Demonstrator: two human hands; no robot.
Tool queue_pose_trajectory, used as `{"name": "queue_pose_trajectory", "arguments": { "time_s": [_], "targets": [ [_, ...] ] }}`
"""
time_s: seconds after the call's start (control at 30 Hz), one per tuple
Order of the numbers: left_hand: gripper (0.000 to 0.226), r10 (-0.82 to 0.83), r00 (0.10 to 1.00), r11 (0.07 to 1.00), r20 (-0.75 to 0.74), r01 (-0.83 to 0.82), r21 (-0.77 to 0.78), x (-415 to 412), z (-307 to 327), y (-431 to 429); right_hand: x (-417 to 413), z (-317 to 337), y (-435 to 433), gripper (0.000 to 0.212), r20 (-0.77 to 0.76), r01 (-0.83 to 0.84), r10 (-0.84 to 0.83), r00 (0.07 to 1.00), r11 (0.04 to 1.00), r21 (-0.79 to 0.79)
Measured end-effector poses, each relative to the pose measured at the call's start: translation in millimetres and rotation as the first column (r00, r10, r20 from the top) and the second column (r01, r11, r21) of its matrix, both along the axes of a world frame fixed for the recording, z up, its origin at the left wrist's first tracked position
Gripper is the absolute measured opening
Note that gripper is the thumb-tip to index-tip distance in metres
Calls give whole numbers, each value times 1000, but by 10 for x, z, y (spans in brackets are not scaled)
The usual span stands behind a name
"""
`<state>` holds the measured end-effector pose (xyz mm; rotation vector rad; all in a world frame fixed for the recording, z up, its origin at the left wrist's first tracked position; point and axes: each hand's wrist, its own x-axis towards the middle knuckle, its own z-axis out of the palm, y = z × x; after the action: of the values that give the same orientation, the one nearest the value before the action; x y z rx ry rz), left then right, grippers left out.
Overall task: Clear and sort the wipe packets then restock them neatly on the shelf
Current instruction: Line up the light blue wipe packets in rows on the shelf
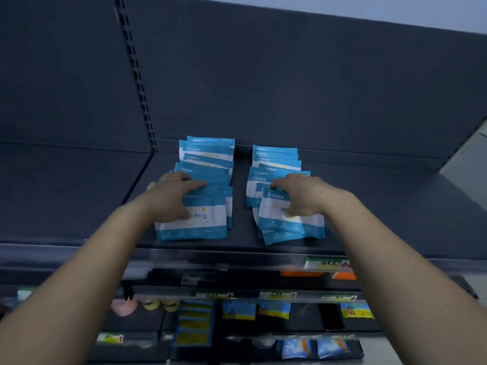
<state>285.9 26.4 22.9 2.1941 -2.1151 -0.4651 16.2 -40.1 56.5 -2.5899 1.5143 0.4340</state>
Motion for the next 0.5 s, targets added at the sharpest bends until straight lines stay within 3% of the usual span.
{"name": "queue_pose_trajectory", "arguments": {
  "time_s": [0.1, 0.23, 0.4, 0.5],
  "targets": [
    [72, -1, 995, 1000, 104, 3, -15, -162, -172, 118, -61, -131, 78, 78, 191, -44, 23, 981, 993, 110],
    [62, -24, 992, 997, 121, 33, -68, -235, -445, 227, -212, -333, 191, 77, 218, -158, 148, 965, 987, 27],
    [59, -80, 994, 988, 74, 89, -128, -204, -490, 308, -358, -495, 242, 81, 232, -178, 177, 957, 984, -16],
    [58, -46, 995, 990, 91, 57, -127, -231, -492, 290, -288, -635, 252, 79, 254, -163, 192, 948, 978, -133]
  ]
}}
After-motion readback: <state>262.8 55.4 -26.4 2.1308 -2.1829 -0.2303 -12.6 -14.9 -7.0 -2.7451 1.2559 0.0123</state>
